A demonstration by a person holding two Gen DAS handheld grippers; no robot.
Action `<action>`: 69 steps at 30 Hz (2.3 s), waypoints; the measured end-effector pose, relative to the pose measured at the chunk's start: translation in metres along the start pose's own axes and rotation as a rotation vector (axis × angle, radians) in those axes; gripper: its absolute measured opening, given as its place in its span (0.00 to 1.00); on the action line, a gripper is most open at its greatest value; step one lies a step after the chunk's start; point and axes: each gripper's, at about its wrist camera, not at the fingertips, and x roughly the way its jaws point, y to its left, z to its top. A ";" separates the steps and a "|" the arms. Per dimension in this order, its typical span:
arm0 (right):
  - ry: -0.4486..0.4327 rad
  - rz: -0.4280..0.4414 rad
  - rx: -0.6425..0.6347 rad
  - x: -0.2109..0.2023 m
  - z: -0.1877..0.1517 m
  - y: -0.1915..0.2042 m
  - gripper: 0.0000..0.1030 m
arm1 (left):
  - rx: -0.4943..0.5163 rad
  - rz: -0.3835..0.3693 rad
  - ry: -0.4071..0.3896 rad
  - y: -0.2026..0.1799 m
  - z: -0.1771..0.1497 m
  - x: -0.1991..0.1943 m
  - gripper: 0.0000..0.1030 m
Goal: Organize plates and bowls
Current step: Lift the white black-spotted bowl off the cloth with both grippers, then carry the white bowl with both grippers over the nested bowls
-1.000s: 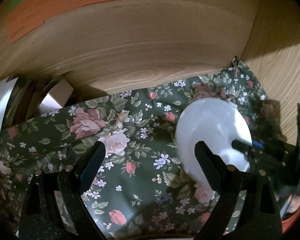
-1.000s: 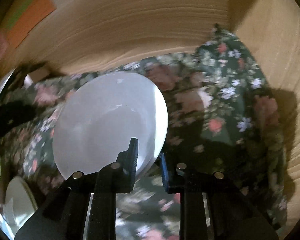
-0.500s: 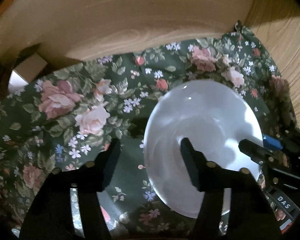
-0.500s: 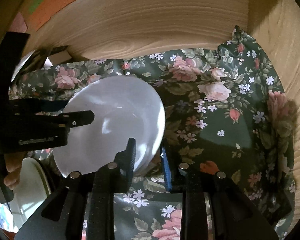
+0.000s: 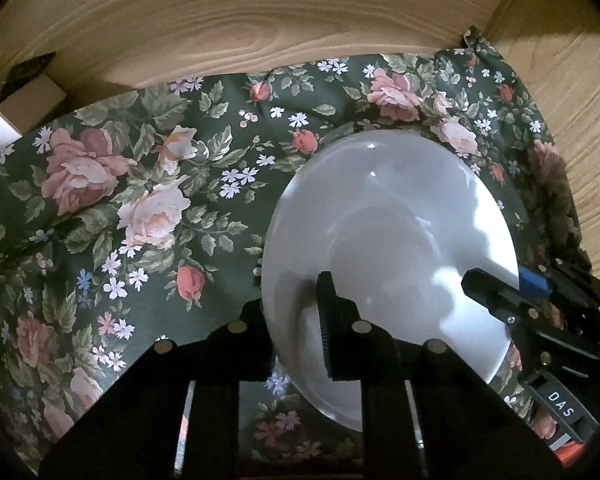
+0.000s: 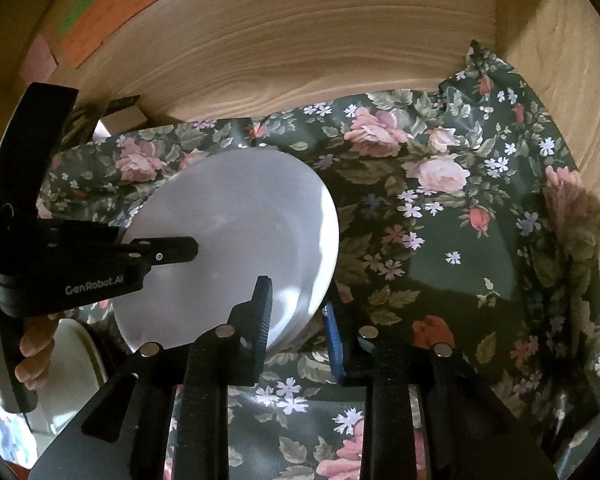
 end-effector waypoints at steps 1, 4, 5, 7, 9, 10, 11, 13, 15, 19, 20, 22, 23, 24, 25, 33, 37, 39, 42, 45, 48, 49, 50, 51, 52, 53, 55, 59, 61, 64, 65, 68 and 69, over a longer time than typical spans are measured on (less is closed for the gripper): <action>-0.002 -0.003 0.001 0.000 0.000 0.000 0.20 | -0.004 0.003 -0.001 -0.001 0.000 -0.001 0.17; -0.016 -0.015 0.002 -0.005 0.000 0.003 0.20 | 0.005 0.009 -0.011 -0.002 -0.005 -0.008 0.17; -0.021 -0.015 0.003 -0.007 0.000 0.003 0.20 | 0.011 0.011 -0.016 -0.003 -0.006 -0.011 0.17; -0.039 -0.022 0.003 -0.013 0.001 0.007 0.20 | 0.015 0.011 -0.030 -0.003 -0.008 -0.017 0.17; -0.057 -0.027 -0.002 -0.019 0.002 0.012 0.20 | 0.016 0.008 -0.051 -0.002 -0.012 -0.026 0.17; -0.067 -0.029 -0.007 -0.023 0.003 0.015 0.20 | 0.014 0.007 -0.061 -0.001 -0.014 -0.030 0.17; -0.075 -0.031 -0.010 -0.026 0.003 0.018 0.20 | 0.011 0.006 -0.072 0.000 -0.015 -0.035 0.17; -0.092 -0.032 -0.023 -0.033 0.004 0.026 0.20 | 0.007 0.007 -0.094 0.002 -0.020 -0.045 0.17; -0.107 -0.028 -0.030 -0.040 0.004 0.034 0.20 | 0.005 0.007 -0.109 0.004 -0.026 -0.056 0.17; -0.132 -0.021 -0.048 -0.052 0.002 0.049 0.20 | -0.001 0.008 -0.136 0.009 -0.038 -0.075 0.17; -0.139 -0.019 -0.053 -0.055 0.001 0.053 0.20 | -0.004 0.008 -0.142 0.011 -0.041 -0.079 0.17; -0.149 -0.017 -0.063 -0.060 -0.001 0.061 0.20 | -0.011 0.009 -0.156 0.015 -0.047 -0.088 0.17; -0.154 -0.017 -0.070 -0.062 -0.002 0.066 0.20 | -0.013 0.012 -0.165 0.018 -0.051 -0.093 0.17; -0.156 -0.017 -0.074 -0.063 -0.003 0.069 0.20 | -0.014 0.016 -0.174 0.019 -0.054 -0.097 0.17; -0.160 -0.019 -0.081 -0.065 -0.005 0.073 0.20 | -0.013 0.021 -0.182 0.021 -0.058 -0.101 0.17; -0.186 -0.012 -0.106 -0.074 -0.019 0.099 0.20 | -0.039 0.023 -0.215 0.036 -0.086 -0.122 0.17; -0.194 0.000 -0.107 -0.077 -0.026 0.110 0.20 | -0.044 0.028 -0.230 0.045 -0.101 -0.131 0.17; -0.196 0.002 -0.118 -0.078 -0.030 0.116 0.20 | -0.053 0.027 -0.236 0.050 -0.108 -0.135 0.17; -0.199 0.014 -0.140 -0.079 -0.034 0.127 0.20 | -0.068 0.032 -0.253 0.058 -0.120 -0.142 0.17; -0.201 0.026 -0.158 -0.079 -0.038 0.136 0.20 | -0.089 0.037 -0.263 0.067 -0.131 -0.148 0.17; -0.197 0.042 -0.179 -0.077 -0.041 0.148 0.20 | -0.111 0.053 -0.278 0.076 -0.143 -0.153 0.17; -0.195 0.049 -0.188 -0.076 -0.043 0.153 0.20 | -0.118 0.061 -0.284 0.078 -0.146 -0.154 0.17; -0.194 0.053 -0.194 -0.076 -0.044 0.156 0.20 | -0.126 0.068 -0.291 0.082 -0.151 -0.156 0.17; -0.192 0.057 -0.202 -0.075 -0.046 0.160 0.20 | -0.132 0.072 -0.294 0.085 -0.154 -0.158 0.17; -0.189 0.064 -0.209 -0.073 -0.047 0.165 0.20 | -0.140 0.076 -0.298 0.088 -0.158 -0.160 0.17; -0.187 0.069 -0.213 -0.072 -0.048 0.168 0.20 | -0.147 0.081 -0.301 0.092 -0.161 -0.161 0.17; -0.185 0.082 -0.223 -0.070 -0.051 0.175 0.20 | -0.159 0.088 -0.305 0.098 -0.167 -0.164 0.17; -0.183 0.105 -0.242 -0.068 -0.056 0.191 0.20 | -0.187 0.093 -0.308 0.112 -0.181 -0.169 0.17; -0.183 0.116 -0.251 -0.067 -0.058 0.198 0.20 | -0.200 0.095 -0.312 0.117 -0.187 -0.172 0.17; -0.182 0.128 -0.267 -0.066 -0.061 0.210 0.20 | -0.220 0.104 -0.324 0.125 -0.197 -0.176 0.17; -0.180 0.131 -0.273 -0.065 -0.062 0.213 0.20 | -0.225 0.107 -0.330 0.128 -0.200 -0.178 0.17; -0.176 0.142 -0.288 -0.062 -0.065 0.224 0.20 | -0.246 0.114 -0.347 0.137 -0.210 -0.183 0.17; -0.174 0.147 -0.292 -0.061 -0.066 0.228 0.20 | -0.255 0.114 -0.351 0.140 -0.214 -0.185 0.17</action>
